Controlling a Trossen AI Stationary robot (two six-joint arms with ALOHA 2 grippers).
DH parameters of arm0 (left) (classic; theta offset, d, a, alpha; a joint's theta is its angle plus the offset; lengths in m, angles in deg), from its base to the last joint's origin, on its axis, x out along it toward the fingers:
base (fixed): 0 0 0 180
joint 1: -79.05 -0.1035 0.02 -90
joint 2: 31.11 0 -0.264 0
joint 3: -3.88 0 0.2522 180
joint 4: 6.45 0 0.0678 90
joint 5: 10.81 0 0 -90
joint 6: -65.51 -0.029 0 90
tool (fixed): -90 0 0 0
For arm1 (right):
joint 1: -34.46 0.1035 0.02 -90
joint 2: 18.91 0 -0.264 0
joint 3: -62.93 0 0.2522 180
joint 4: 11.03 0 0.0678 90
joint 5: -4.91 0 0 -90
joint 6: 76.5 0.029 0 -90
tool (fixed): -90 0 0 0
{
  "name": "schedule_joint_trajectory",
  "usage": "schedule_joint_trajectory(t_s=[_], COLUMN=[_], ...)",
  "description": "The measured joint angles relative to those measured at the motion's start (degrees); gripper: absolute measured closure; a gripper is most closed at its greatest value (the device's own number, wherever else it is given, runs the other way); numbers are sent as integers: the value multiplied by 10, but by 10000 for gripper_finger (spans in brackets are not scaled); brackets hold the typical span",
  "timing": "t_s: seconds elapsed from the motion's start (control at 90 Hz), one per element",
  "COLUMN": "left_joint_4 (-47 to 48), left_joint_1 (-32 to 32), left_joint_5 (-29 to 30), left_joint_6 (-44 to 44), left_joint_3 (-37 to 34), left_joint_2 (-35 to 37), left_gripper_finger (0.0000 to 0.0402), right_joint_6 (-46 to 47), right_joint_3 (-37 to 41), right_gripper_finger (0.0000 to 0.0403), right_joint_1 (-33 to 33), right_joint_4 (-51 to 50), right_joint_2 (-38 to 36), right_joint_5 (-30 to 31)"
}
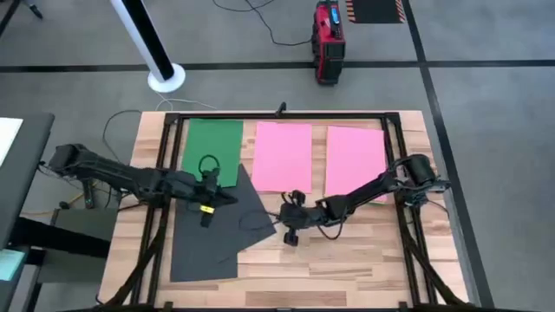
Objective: Organize paper
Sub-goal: Stack the black paper on top of the black paper
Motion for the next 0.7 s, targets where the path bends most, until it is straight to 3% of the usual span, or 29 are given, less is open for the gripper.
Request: schedule_joint_trajectory(t_s=[0.267,0.533,0.7], left_joint_4=[-23,-127,-129], left_joint_1=[21,39,45], left_joint_5=[27,38,59], left_joint_6=[8,17,22], left_joint_3=[0,1,36], left_joint_2=[-114,-248,-327], left_gripper_finger=[401,402,401], right_joint_6=[1,4,-3], right_joint_3=[3,3,3], right_gripper_finger=[403,403,403], right_joint_1=[-6,-19,-21], right_joint_4=[0,-1,-5], right_joint_2=[-24,-25,-25], right_joint_5=[10,25,25])
